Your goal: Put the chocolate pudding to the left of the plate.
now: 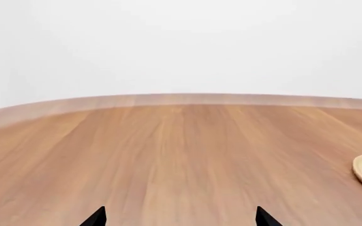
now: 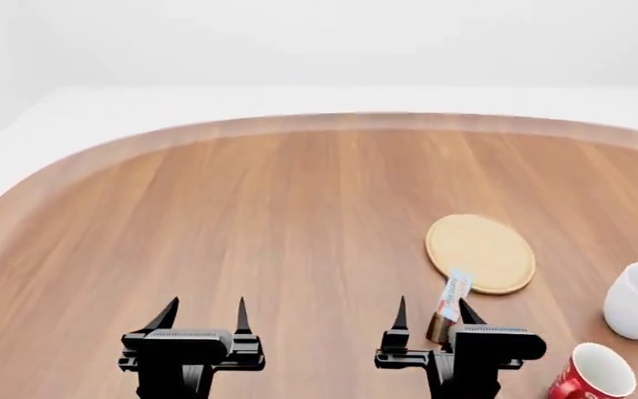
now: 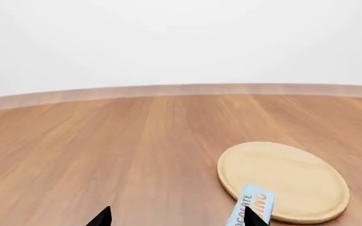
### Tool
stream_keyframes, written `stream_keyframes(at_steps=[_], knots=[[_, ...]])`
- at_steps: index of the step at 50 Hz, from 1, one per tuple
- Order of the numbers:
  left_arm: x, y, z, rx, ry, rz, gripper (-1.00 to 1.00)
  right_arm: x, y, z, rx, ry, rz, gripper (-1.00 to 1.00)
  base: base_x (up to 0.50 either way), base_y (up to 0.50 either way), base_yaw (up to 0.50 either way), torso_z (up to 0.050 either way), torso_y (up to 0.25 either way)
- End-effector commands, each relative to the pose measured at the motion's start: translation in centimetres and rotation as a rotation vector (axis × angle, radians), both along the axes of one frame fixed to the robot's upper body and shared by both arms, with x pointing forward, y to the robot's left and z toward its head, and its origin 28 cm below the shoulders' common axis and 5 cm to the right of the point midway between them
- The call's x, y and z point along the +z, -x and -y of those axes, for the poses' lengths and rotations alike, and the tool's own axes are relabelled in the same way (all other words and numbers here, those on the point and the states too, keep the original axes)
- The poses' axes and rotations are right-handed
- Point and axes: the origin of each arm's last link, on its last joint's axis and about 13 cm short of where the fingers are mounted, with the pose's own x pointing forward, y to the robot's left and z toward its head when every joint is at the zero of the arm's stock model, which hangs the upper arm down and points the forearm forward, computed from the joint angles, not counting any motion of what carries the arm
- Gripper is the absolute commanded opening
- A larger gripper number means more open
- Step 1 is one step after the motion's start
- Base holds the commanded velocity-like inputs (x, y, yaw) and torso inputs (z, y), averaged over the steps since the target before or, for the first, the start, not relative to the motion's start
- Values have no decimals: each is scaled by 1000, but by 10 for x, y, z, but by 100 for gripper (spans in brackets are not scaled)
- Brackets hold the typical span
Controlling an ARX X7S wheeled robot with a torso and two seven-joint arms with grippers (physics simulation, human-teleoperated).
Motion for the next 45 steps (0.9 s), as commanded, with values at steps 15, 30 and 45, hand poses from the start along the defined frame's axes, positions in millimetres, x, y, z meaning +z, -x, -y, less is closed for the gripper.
stream_keyframes(at_steps=[15, 30, 45], knots=[[0, 0, 0, -3, 0, -5, 100, 0, 1, 1, -7, -14, 2, 100, 210, 0, 0, 0, 1], [1, 0, 0, -5, 4, -6, 100, 38, -15, 0, -162, 12, -175, 100, 0, 0, 0, 0, 0], [1, 1, 0, -7, 6, -2, 100, 52, -33, -11, -256, -15, -359, 100, 0, 0, 0, 0, 0]])
